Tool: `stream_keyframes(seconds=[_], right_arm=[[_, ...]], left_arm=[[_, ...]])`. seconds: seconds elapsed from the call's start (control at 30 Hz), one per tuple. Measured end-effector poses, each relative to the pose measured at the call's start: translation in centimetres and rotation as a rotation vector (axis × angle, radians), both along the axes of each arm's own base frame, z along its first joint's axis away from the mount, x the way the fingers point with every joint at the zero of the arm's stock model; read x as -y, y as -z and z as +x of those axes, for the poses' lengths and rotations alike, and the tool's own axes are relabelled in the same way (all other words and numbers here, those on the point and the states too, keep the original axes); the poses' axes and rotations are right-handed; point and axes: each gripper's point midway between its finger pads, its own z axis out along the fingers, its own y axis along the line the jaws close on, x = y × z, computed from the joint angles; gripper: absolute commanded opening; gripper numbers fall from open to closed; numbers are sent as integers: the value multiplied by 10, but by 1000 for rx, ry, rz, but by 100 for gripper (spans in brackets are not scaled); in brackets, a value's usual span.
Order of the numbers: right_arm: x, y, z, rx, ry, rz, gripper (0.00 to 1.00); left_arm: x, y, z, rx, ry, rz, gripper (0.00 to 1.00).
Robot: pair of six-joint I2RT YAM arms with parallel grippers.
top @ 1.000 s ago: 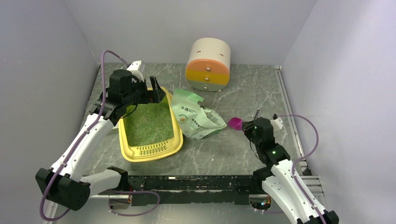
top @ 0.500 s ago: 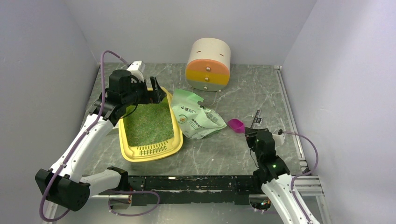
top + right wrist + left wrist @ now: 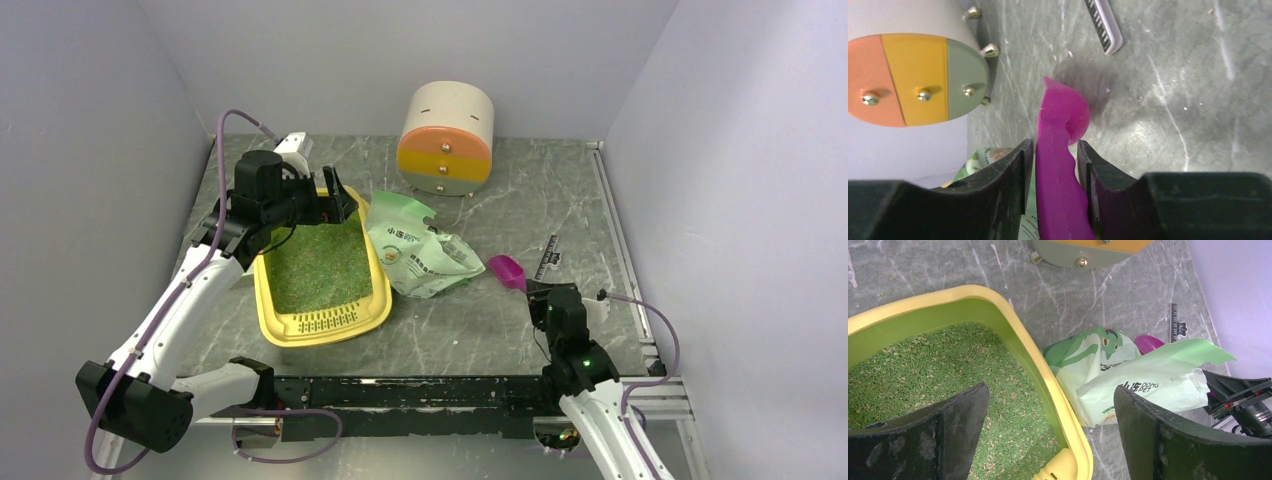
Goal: Fill the litter box with clean litter
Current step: Place the spatula at the center of the board.
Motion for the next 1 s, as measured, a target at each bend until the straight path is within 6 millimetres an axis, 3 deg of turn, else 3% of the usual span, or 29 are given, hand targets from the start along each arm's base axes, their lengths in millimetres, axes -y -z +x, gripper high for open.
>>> stream_keyframes(seconds=[0.2, 0.4, 1.0], right_arm=[[3, 13, -9, -61, -2, -23, 53], [8, 12, -16, -93, 6, -47, 62], [23, -11, -23, -135, 34, -148, 63]], left_arm=[[1, 1, 0, -5, 3, 0, 99], [3, 3, -1, -13, 16, -4, 99], [5, 7, -1, -22, 25, -6, 99]])
